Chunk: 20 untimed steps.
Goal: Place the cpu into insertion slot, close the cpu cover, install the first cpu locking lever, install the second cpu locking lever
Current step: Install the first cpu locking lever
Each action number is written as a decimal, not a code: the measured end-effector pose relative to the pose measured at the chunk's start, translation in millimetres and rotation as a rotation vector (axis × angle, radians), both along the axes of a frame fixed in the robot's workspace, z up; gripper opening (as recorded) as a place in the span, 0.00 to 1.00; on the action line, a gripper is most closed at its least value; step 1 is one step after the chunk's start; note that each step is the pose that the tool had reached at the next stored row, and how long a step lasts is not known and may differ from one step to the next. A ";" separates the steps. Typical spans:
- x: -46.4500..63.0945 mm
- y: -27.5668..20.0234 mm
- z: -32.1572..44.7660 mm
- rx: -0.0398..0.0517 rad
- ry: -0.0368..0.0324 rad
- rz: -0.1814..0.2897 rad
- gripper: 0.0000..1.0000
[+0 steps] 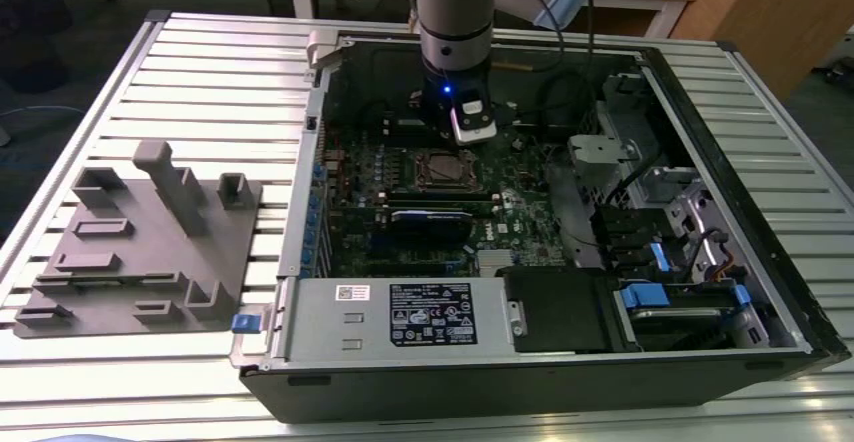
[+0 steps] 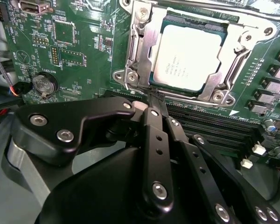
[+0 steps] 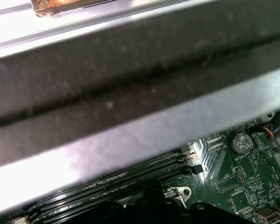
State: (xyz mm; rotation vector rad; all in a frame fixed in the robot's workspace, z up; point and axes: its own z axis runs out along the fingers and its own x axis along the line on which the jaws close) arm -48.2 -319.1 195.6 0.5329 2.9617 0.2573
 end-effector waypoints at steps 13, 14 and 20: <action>0.0 -5.7 0.1 0.0369 0.0002 0.000 0.11; 0.0 -6.2 0.0 0.0402 0.0001 0.000 0.11; 0.0 -10.2 0.0 0.0442 0.0001 0.000 0.11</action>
